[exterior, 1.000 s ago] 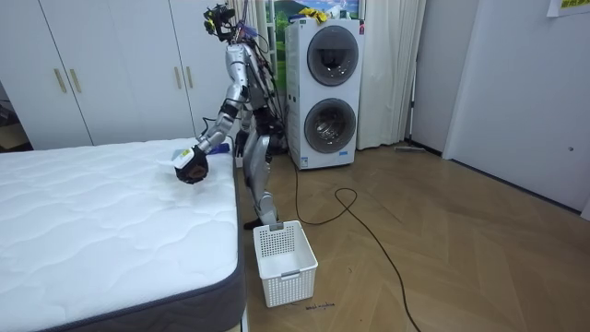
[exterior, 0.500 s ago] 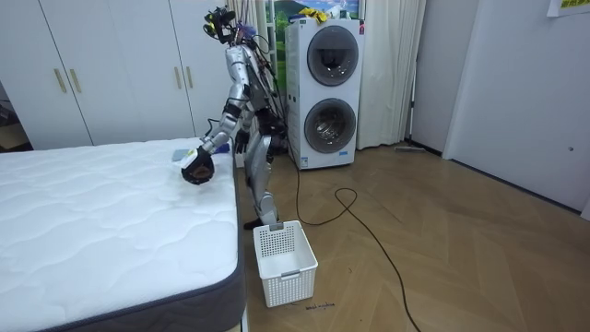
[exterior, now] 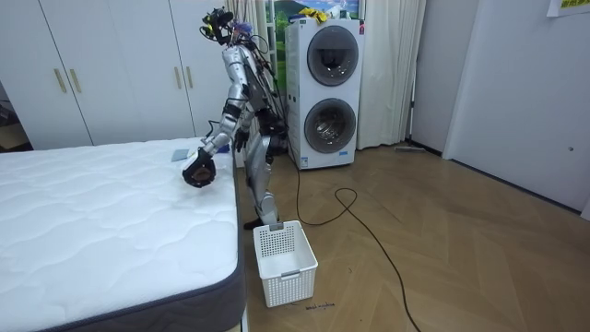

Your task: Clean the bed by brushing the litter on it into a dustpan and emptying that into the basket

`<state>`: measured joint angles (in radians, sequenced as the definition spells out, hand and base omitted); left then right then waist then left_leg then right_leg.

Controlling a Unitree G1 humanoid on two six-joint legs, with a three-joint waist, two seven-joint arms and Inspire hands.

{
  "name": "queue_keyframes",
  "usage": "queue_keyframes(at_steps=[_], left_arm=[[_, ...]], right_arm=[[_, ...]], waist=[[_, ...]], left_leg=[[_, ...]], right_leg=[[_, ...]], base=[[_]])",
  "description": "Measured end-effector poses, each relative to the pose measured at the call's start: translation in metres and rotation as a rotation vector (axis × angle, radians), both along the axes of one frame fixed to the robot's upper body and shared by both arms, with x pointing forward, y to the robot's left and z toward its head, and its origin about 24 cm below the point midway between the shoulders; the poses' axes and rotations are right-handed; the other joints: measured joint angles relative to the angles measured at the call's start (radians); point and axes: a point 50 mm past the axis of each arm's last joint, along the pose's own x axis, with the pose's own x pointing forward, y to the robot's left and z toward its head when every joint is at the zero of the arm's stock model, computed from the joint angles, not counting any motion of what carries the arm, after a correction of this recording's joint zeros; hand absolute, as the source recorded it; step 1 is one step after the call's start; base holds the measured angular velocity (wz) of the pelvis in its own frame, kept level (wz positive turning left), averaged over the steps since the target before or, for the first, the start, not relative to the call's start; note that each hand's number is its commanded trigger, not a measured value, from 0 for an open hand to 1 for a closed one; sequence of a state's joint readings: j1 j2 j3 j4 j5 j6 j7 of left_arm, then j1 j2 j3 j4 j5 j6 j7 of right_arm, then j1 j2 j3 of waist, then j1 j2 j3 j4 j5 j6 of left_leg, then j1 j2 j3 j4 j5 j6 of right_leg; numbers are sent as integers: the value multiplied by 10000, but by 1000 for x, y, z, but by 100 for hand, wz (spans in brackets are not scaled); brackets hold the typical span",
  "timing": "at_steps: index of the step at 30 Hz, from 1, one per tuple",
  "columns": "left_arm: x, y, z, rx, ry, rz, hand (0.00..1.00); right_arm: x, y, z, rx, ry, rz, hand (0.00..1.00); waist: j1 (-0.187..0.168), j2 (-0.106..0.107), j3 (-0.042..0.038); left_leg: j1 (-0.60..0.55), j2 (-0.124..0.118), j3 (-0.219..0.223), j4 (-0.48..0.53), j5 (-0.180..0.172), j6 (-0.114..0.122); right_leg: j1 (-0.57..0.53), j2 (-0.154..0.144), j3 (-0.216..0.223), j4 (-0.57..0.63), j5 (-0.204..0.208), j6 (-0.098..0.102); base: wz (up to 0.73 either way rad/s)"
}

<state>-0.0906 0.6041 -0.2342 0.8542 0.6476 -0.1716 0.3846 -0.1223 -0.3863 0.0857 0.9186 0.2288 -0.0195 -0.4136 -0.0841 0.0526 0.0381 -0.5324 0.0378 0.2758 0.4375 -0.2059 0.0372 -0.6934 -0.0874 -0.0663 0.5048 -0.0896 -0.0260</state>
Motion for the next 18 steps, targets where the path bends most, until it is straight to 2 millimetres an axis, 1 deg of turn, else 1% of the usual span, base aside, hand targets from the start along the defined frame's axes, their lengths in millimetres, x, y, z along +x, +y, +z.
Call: queue_keyframes(at_steps=[4,7,10,11,12,13,14,15,16,17,18], left_arm=[[-4,1,-3,71,141,187,100],[-6,3,-3,75,172,274,100],[-10,6,-4,15,171,481,100],[-12,6,-6,-13,209,558,100],[-12,6,-6,-23,215,567,100],[-12,6,-6,-34,210,574,100],[-12,6,-6,-56,219,577,100],[-12,6,-6,-63,214,563,100],[-12,6,-6,-68,221,557,100],[-11,5,-5,-66,238,549,100],[-13,5,-7,-100,371,552,100]], right_arm=[[4,2,4,-219,-202,-79,0],[6,4,7,-431,-288,-157,0],[13,5,18,-910,-966,-577,0],[28,6,40,-1185,-2316,-675,0],[45,6,69,-1496,-4084,-588,0],[53,6,84,-1641,-4914,-462,0],[63,7,106,-1916,-6219,-240,0],[71,9,124,-2056,-7193,-92,0],[72,10,129,-2144,-7487,-14,0],[74,12,132,-2341,-7713,224,0],[74,14,133,-2475,-7762,405,0]], waist=[[-3,-39,26],[6,-57,38],[2,-82,55],[0,-82,53],[14,-81,50],[27,-86,47],[32,-89,43],[52,-107,26],[81,-149,-11],[180,-213,-49],[289,-265,-89]], left_leg=[[7,5,108,-25,5,6],[4,29,131,-13,4,4],[-66,57,130,31,3,3],[-92,74,131,46,3,3],[-133,82,119,72,4,2],[-145,75,103,89,4,1],[-143,74,-11,109,15,-16],[-127,100,-167,104,36,-51],[-94,136,-188,91,45,-67],[42,215,-270,91,34,-99],[202,242,-378,24,40,-133]], right_leg=[[-86,1,122,44,14,-14],[-98,3,130,47,24,-29],[-138,15,120,20,49,-40],[-138,26,108,-42,86,-45],[-136,35,68,-81,120,-49],[-122,43,44,-98,132,-55],[-15,92,-93,-245,150,-74],[150,119,-269,-393,165,-98],[226,140,-334,-414,177,-119],[471,194,-472,-566,185,-142],[722,225,-595,-751,179,-155]], base=[[-8],[-3],[0],[0],[0],[11],[25],[28],[26],[20],[19]])
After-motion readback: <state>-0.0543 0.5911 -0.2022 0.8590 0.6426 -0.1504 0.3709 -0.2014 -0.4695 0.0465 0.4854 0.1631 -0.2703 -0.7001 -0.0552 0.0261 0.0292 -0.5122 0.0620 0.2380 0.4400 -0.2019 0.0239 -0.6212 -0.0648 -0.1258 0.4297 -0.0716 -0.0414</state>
